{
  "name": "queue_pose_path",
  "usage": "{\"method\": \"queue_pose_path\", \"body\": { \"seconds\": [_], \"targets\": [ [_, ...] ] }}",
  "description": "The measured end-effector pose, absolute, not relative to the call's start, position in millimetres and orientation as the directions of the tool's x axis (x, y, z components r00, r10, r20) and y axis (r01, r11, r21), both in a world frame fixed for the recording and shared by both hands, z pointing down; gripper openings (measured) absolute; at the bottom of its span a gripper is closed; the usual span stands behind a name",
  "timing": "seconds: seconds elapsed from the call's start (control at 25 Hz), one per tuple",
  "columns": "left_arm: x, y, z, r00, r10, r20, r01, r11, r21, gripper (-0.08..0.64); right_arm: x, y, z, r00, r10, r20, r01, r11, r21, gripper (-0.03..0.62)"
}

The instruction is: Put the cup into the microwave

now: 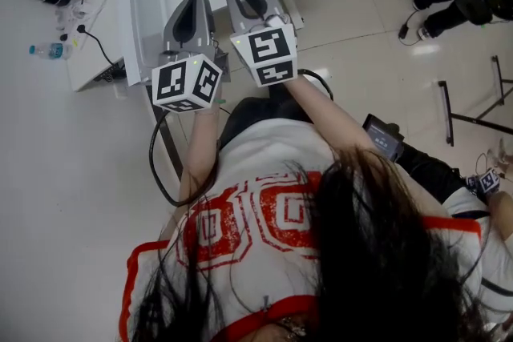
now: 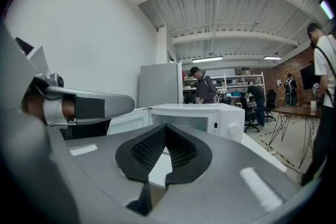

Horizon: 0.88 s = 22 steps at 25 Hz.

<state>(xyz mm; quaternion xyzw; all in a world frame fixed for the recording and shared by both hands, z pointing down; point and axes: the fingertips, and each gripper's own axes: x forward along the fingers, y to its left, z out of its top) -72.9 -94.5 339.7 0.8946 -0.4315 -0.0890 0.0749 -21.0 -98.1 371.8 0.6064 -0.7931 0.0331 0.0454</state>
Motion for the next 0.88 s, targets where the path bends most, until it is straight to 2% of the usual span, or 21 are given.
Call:
{"method": "queue_pose_path", "body": {
  "seconds": [0.4, 0.88],
  "targets": [
    [-73.0, -79.4, 349.0, 0.633, -0.769, -0.088, -0.738, -0.634, 0.23, -0.002, -24.4, -82.1, 373.3, -0.254, -0.958, 0.131, -0.966, 0.258, 0.011, 0.002],
    [-83.0, -81.7, 346.2, 0.58, -0.808, -0.106, -0.771, -0.586, 0.251, -0.002, -21.9, -79.5, 360.9, -0.292, -0.95, 0.111, -0.955, 0.295, 0.016, 0.002]
  ]
}}
